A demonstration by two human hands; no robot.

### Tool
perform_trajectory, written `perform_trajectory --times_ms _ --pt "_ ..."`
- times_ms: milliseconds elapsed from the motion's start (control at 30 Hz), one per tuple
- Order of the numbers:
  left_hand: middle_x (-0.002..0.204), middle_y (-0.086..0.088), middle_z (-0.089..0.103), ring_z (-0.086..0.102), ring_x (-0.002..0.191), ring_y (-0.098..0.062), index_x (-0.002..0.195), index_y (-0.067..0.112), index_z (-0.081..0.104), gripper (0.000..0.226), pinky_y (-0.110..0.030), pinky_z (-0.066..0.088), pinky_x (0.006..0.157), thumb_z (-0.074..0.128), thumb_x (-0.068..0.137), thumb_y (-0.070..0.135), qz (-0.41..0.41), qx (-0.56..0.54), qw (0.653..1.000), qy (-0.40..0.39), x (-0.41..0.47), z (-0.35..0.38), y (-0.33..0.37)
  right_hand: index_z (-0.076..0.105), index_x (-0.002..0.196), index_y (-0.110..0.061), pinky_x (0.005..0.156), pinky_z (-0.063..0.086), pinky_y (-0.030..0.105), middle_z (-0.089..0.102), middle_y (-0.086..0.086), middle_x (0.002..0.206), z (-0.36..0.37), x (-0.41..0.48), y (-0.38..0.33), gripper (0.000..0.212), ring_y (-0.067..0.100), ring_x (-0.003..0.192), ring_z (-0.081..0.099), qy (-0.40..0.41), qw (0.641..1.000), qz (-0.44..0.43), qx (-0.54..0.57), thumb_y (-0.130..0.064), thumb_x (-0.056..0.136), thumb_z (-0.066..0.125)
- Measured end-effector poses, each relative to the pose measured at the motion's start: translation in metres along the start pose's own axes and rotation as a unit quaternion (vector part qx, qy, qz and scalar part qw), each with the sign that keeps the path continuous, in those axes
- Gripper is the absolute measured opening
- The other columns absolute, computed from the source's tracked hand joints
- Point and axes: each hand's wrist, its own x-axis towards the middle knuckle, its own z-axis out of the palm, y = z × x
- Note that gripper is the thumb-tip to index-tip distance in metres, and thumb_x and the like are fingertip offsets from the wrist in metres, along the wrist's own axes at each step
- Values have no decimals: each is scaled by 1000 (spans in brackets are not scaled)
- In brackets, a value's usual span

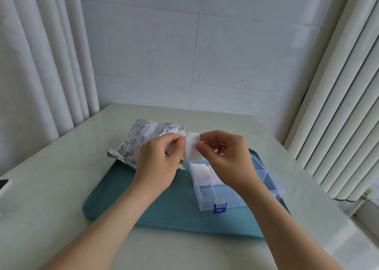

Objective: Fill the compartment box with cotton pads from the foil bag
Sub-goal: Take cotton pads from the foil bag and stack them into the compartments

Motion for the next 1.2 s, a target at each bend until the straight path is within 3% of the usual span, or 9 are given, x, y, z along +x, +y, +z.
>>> perform_trajectory --times_ms 300,467,567,667,767,867,1067,1200 --pt "91 2 76 78 75 -14 108 20 75 19 -50 65 76 56 109 26 20 11 999 -44 -1 1 -2 76 104 -31 79 60 37 78 -9 85 0 -1 -1 20 6 78 70 -10 1000 8 -11 -21 90 84" --pt "88 2 76 77 71 -13 105 19 73 19 -50 65 76 56 110 25 23 25 998 -44 0 1 -3 77 95 -32 76 60 32 78 -13 83 0 0 -2 16 4 76 70 -15 1000 11 -10 -18 90 84" --pt "84 2 75 77 68 -13 104 18 73 19 -49 65 75 56 110 24 17 21 999 -46 1 0 -4 79 91 -23 72 56 22 77 -14 80 -1 0 0 8 2 73 68 -13 1000 13 -10 -17 89 84" --pt "84 6 73 77 70 -16 104 18 74 20 -49 66 76 56 110 25 3 -6 998 -56 0 1 -3 81 92 -17 72 55 21 77 -12 80 -1 1 1 3 4 73 69 -8 1000 12 -14 -16 90 83" --pt "89 11 74 79 80 -22 106 20 76 26 -45 67 79 51 111 20 -53 -82 993 -71 -1 3 1 81 93 -15 73 57 25 78 -10 81 -1 1 2 2 7 75 70 -7 1000 13 -16 -16 91 81" --pt "107 -9 77 78 94 -32 114 17 78 32 -47 66 82 46 110 15 -82 -143 982 -89 0 3 1 80 93 -16 77 60 32 78 -9 82 -1 2 4 2 10 78 72 -10 1000 20 -15 -17 93 79" --pt "115 -22 69 79 91 -37 124 8 72 26 -48 66 83 52 111 18 -98 -160 978 -95 1 3 -2 78 93 -17 85 60 47 78 -8 85 0 2 5 8 16 83 72 -22 999 37 -15 -23 98 74" --pt "112 -21 73 80 92 -35 121 5 72 24 -47 65 84 55 110 20 -111 -195 968 -112 -1 3 3 77 93 -18 86 59 51 78 -7 85 1 2 6 8 18 85 73 -28 999 36 -14 -21 99 72"
